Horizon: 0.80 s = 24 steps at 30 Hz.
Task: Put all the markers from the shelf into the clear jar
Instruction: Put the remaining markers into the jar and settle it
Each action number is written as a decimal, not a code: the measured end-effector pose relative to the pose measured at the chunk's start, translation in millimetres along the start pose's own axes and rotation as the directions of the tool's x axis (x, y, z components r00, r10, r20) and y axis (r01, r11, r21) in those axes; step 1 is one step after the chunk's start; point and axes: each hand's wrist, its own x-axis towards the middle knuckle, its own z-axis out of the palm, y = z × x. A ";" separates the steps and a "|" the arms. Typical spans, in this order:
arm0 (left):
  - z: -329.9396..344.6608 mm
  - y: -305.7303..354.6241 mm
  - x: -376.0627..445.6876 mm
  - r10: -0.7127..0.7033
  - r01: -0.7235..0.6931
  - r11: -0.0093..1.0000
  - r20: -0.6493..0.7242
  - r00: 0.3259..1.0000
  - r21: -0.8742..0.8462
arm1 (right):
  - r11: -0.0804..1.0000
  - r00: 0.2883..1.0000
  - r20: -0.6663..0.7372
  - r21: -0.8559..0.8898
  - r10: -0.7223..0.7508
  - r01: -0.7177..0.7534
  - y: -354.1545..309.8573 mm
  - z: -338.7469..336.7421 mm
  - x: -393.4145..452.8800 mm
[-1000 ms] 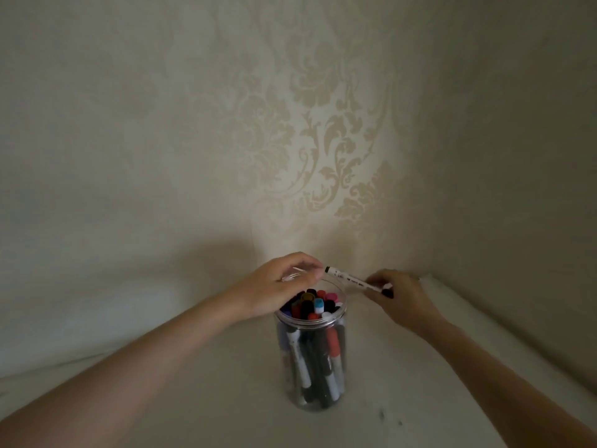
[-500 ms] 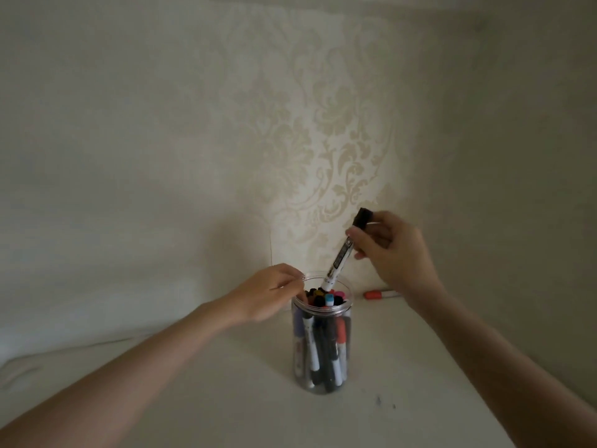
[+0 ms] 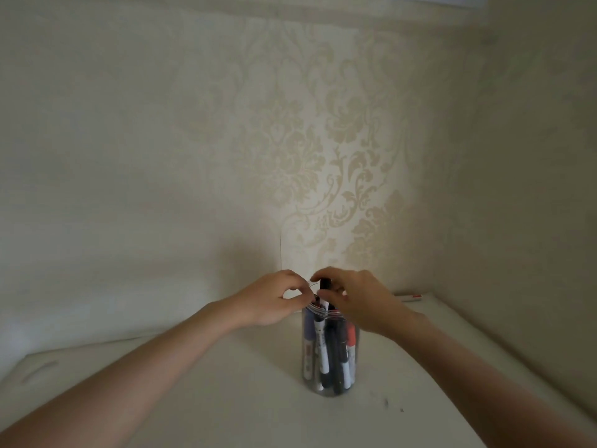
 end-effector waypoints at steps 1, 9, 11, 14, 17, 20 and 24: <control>-0.2 -0.7 -0.1 -0.001 0.000 1.000 -0.009 1.000 -0.013 | 1.000 1.000 0.018 -0.030 -0.002 0.003 -1.5 -0.8 0.6; -0.1 0.5 3.8 -0.044 0.029 0.983 -0.081 0.996 -0.181 | 0.961 0.986 0.004 -0.223 0.166 -0.161 -4.5 1.0 20.5; 0.0 -0.3 4.3 -0.033 0.020 0.983 -0.069 0.997 -0.181 | 0.956 0.986 0.031 -0.252 0.162 -0.149 -4.0 1.0 21.2; 0.3 -3.3 4.1 -0.007 -0.009 0.984 -0.084 0.996 -0.178 | 0.976 0.992 0.002 -0.181 0.124 -0.122 -0.2 -0.3 14.5; 3.8 -2.2 6.7 0.009 -0.025 0.986 -0.097 0.995 -0.164 | 0.988 0.978 -0.190 -0.114 0.083 -0.106 14.4 -11.5 10.3; 7.0 5.1 13.3 0.019 -0.034 0.979 -0.072 0.997 -0.200 | 0.986 0.890 -0.429 0.009 0.156 -0.169 61.6 -25.0 7.1; 15.0 19.3 38.9 0.083 -0.091 0.988 -0.061 0.995 -0.128 | 0.906 0.881 -0.268 -0.057 0.390 -0.419 158.1 -4.6 -3.6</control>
